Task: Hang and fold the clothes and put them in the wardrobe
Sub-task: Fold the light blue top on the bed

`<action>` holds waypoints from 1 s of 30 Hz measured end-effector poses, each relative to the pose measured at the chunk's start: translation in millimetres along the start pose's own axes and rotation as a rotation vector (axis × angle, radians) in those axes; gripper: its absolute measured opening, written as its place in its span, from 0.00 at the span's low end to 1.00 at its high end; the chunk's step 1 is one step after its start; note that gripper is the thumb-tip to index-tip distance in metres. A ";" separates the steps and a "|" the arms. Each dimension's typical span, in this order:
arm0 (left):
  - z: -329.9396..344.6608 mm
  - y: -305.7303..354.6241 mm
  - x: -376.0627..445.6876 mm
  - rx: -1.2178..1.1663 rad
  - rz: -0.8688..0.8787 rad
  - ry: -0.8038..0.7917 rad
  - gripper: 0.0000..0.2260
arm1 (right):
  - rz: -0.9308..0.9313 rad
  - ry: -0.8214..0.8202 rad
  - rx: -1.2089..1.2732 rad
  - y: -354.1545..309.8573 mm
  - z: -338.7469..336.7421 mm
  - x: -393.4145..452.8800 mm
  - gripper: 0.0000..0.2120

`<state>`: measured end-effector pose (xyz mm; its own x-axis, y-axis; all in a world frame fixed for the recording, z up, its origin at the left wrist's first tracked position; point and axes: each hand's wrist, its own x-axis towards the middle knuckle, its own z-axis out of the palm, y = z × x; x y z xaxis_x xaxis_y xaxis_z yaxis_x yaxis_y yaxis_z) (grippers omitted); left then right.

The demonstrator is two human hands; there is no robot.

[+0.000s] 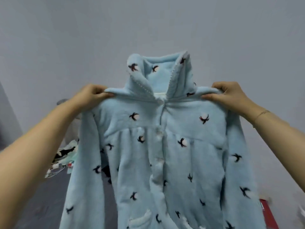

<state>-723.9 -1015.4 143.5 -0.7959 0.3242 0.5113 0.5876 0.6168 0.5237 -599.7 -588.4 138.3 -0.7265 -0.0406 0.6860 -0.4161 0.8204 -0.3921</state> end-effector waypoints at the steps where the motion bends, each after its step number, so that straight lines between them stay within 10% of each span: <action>1: 5.6 -4.4 -1.4 -0.052 -0.027 -0.048 0.09 | 0.020 -0.052 0.023 5.6 1.1 -1.0 0.18; 5: 29.0 -32.9 -2.4 -0.254 -0.149 -0.162 0.07 | 0.118 -0.162 0.143 23.6 22.1 -7.7 0.04; 14: 91.1 -125.9 90.1 -0.223 -0.266 -0.263 0.07 | 0.206 -0.176 0.084 126.9 132.1 75.1 0.09; 25: 128.1 -177.8 238.2 -0.422 -0.350 0.064 0.07 | 0.142 0.004 -0.036 180.8 194.8 208.9 0.10; 30: 111.7 -210.8 191.1 -0.346 -0.301 0.052 0.09 | 0.121 -0.163 0.040 152.7 219.8 182.9 0.14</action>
<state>-1016.2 -1003.4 54.7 -0.9353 0.1253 0.3309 0.3529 0.3990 0.8463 -916.3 -595.9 69.1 -0.8500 -0.0371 0.5255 -0.3391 0.8020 -0.4918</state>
